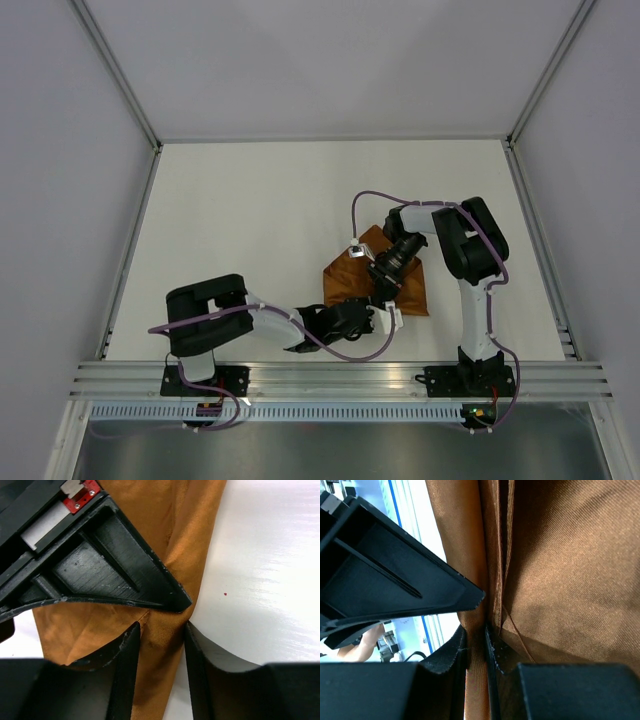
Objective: Fold the napkin, place the utensils inside, and roll it up
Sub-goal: Roll the napkin at the center of the board.
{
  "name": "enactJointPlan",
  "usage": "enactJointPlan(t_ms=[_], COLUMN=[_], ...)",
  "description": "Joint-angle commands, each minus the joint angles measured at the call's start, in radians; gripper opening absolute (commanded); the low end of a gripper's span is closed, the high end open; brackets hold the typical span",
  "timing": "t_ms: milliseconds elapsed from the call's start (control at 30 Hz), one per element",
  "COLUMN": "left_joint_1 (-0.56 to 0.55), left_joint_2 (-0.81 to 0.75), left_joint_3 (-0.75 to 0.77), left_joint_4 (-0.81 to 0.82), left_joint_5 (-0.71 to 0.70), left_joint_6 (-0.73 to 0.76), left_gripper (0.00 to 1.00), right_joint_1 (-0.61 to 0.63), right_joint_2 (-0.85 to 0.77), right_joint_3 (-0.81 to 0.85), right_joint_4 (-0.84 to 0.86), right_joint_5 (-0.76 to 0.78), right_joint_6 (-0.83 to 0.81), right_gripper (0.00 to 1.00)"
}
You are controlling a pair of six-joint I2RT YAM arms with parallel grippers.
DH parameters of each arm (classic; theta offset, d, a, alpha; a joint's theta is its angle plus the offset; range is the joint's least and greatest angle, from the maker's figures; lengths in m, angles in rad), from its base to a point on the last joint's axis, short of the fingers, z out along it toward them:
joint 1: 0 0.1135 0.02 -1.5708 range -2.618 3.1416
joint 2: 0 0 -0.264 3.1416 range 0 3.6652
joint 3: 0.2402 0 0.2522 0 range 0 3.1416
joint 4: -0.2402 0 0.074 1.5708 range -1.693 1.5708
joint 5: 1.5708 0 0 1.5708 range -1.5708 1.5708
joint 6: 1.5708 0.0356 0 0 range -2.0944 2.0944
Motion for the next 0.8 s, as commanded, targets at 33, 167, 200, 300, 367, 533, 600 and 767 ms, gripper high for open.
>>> enactJointPlan(t_ms=[33, 167, 200, 300, 367, 533, 600, 767], left_joint_1=[0.032, 0.065, 0.071, 0.112, 0.144, 0.196, 0.209, 0.287], left_joint_2=[0.035, 0.043, 0.043, 0.046, 0.054, 0.080, 0.088, 0.111], left_joint_3=[0.041, 0.069, 0.074, 0.094, 0.109, 0.126, 0.129, 0.149], left_joint_4=[-0.106, -0.181, -0.198, -0.264, -0.314, -0.358, -0.373, -0.411], left_joint_5=[0.131, 0.238, 0.261, 0.414, 0.467, 0.614, 0.658, 0.822], left_joint_6=[-0.038, -0.079, -0.087, -0.116, -0.130, -0.167, -0.187, -0.242], left_gripper=[0.40, 0.24, 0.21, 0.07, 0.02, 0.02, 0.02, 0.02], right_joint_1=[0.002, 0.002, 0.002, 0.002, 0.003, 0.002, 0.000, -0.024], right_joint_2=[0.062, 0.059, 0.056, 0.037, 0.022, -0.055, -0.103, -0.234], right_joint_3=[-0.004, -0.009, -0.009, -0.021, -0.035, -0.055, -0.059, -0.059], right_joint_4=[0.186, 0.186, 0.186, 0.203, 0.223, 0.260, 0.274, 0.295], right_joint_5=[0.237, 0.238, 0.238, 0.240, 0.241, 0.244, 0.246, 0.237], right_joint_6=[-0.063, -0.063, -0.063, -0.051, -0.042, 0.007, 0.028, 0.084], right_gripper=[0.11, 0.13, 0.15, 0.22, 0.26, 0.41, 0.44, 0.56])
